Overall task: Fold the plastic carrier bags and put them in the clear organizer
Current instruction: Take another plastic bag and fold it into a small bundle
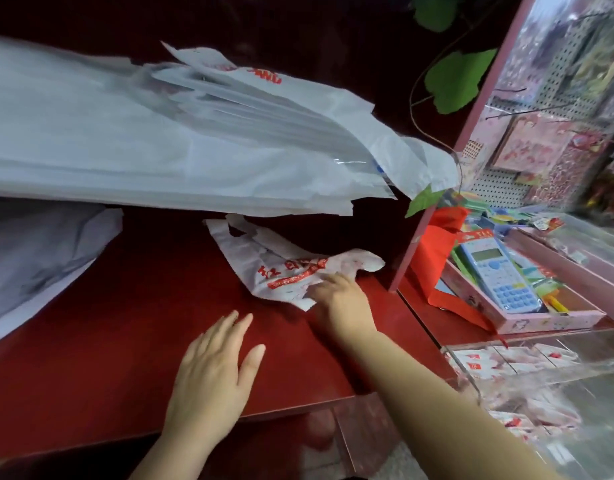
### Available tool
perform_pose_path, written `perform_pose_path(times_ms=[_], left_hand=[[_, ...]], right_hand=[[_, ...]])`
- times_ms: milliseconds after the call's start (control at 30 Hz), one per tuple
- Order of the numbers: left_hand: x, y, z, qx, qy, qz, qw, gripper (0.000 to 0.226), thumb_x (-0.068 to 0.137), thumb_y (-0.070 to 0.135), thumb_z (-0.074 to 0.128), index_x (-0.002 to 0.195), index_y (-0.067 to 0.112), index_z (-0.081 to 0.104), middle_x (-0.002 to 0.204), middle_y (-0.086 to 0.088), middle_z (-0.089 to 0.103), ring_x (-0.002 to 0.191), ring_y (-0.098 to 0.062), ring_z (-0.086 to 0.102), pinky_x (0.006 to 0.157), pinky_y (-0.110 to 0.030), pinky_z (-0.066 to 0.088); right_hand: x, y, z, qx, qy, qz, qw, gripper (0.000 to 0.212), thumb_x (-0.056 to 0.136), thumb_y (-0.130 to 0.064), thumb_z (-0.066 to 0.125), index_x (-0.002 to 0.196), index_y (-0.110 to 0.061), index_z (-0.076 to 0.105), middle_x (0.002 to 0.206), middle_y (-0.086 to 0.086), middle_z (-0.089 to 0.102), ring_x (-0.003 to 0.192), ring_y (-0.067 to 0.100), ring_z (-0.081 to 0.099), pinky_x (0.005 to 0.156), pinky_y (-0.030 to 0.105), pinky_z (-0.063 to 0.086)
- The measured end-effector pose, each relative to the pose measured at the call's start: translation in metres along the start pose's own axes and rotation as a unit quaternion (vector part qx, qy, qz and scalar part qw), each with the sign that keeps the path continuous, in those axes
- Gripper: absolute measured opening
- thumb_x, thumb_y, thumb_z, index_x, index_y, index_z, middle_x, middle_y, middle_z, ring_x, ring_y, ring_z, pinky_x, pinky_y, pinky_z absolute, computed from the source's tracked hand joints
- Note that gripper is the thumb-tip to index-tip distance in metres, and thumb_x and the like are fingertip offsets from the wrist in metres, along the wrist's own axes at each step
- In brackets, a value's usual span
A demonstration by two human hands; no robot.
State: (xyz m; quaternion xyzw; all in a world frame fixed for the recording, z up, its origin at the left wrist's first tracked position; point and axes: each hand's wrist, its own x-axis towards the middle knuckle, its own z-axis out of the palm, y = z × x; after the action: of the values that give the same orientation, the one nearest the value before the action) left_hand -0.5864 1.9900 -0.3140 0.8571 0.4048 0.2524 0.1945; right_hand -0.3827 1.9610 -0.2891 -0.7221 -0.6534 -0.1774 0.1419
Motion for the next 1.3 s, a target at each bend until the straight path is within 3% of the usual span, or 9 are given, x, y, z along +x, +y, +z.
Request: perform_pose_path(times_ms=[300, 433, 533, 633, 700, 800, 967, 1100, 1300], left_hand=[[0.003, -0.008, -0.018, -0.254, 0.104, -0.074, 0.959, 0.051, 0.09, 0.043, 0.039, 0.128, 0.012, 0.053, 0.126, 0.01, 0.045, 0.125, -0.01, 0.037, 0.114, -0.043, 0.019], [0.001, -0.005, -0.017, -0.065, -0.016, -0.07, 0.995, 0.045, 0.097, 0.03, 0.042, 0.141, 0.025, 0.034, 0.15, 0.009, 0.026, 0.14, -0.008, 0.018, 0.113, -0.027, -0.001], [0.0, -0.005, -0.016, 0.088, -0.115, -0.026, 0.989, 0.051, 0.098, 0.049, 0.023, 0.146, 0.033, 0.013, 0.156, 0.011, 0.003, 0.142, -0.004, -0.003, 0.113, -0.03, -0.007], [-0.001, -0.002, -0.018, 0.146, -0.159, -0.001, 0.976, 0.055, 0.097, 0.053, 0.012, 0.147, 0.033, 0.005, 0.156, 0.008, -0.007, 0.142, -0.006, -0.01, 0.113, -0.032, -0.009], [-0.002, -0.003, -0.019, 0.167, -0.179, 0.014, 0.969, 0.057, 0.097, 0.054, 0.013, 0.148, 0.032, 0.002, 0.156, 0.008, -0.009, 0.142, -0.007, -0.012, 0.113, -0.032, -0.01], [-0.004, -0.005, -0.019, 0.187, -0.191, 0.025, 0.963, 0.073, 0.082, 0.065, -0.004, 0.147, 0.033, 0.0, 0.156, 0.008, -0.01, 0.141, -0.007, -0.013, 0.112, -0.032, -0.011], [-0.002, -0.005, -0.018, 0.173, -0.186, 0.025, 0.967, 0.058, 0.095, 0.056, 0.008, 0.147, 0.033, -0.002, 0.155, 0.008, -0.014, 0.137, -0.001, -0.019, 0.112, -0.032, -0.012], [-0.003, -0.009, -0.014, 0.169, -0.201, 0.027, 0.964, 0.063, 0.092, 0.061, 0.009, 0.147, 0.033, -0.002, 0.154, 0.011, -0.014, 0.135, 0.001, -0.019, 0.112, -0.032, -0.012], [-0.002, -0.008, -0.015, 0.134, -0.183, 0.024, 0.974, 0.054, 0.098, 0.049, 0.024, 0.146, 0.036, 0.003, 0.154, 0.012, -0.011, 0.141, -0.005, -0.013, 0.113, -0.032, -0.01]], right_hand=[[-0.062, -0.071, -0.017, 0.246, -0.119, -0.057, 0.96, 0.039, 0.069, -0.028, 0.045, 0.093, -0.015, 0.072, 0.099, 0.0, 0.071, 0.085, 0.013, 0.064, 0.077, 0.015, 0.048], [-0.051, -0.064, -0.055, 0.39, -0.073, 0.07, 0.915, 0.054, 0.067, -0.042, 0.039, 0.1, -0.012, 0.071, 0.098, -0.005, 0.069, 0.094, 0.005, 0.058, 0.084, 0.009, 0.04], [-0.019, -0.04, -0.062, 0.267, 0.061, 0.167, 0.947, 0.042, 0.079, -0.038, 0.053, 0.105, -0.009, 0.068, 0.103, -0.002, 0.066, 0.105, 0.011, 0.054, 0.088, 0.013, 0.036], [0.009, -0.025, -0.053, 0.112, -0.134, 0.282, 0.943, 0.053, 0.088, -0.044, 0.053, 0.129, -0.011, 0.048, 0.128, 0.007, 0.054, 0.122, 0.026, 0.042, 0.099, 0.034, 0.034], [0.02, -0.023, -0.044, 0.103, -0.236, 0.338, 0.905, 0.06, 0.087, -0.052, 0.049, 0.128, -0.008, 0.045, 0.121, 0.01, 0.056, 0.113, 0.028, 0.049, 0.091, 0.035, 0.041], [0.028, -0.022, -0.034, 0.172, -0.267, 0.368, 0.874, 0.038, 0.086, -0.042, 0.059, 0.078, -0.004, 0.056, 0.067, 0.003, 0.052, 0.059, 0.016, 0.049, 0.05, 0.024, 0.036], [0.015, -0.014, -0.026, 0.328, -0.118, 0.341, 0.873, 0.032, 0.083, -0.001, 0.056, 0.057, -0.017, 0.049, 0.064, -0.002, 0.054, 0.058, 0.01, 0.05, 0.063, 0.027, 0.046], [-0.004, 0.008, -0.026, 0.303, 0.055, 0.417, 0.855, 0.016, 0.083, -0.006, 0.051, 0.074, -0.019, 0.056, 0.077, 0.001, 0.061, 0.072, 0.02, 0.057, 0.07, 0.031, 0.048], [-0.033, 0.03, -0.029, 0.191, 0.041, 0.374, 0.907, 0.03, 0.089, -0.013, 0.05, 0.117, -0.007, 0.058, 0.116, 0.008, 0.06, 0.109, 0.025, 0.053, 0.083, 0.026, 0.037]])
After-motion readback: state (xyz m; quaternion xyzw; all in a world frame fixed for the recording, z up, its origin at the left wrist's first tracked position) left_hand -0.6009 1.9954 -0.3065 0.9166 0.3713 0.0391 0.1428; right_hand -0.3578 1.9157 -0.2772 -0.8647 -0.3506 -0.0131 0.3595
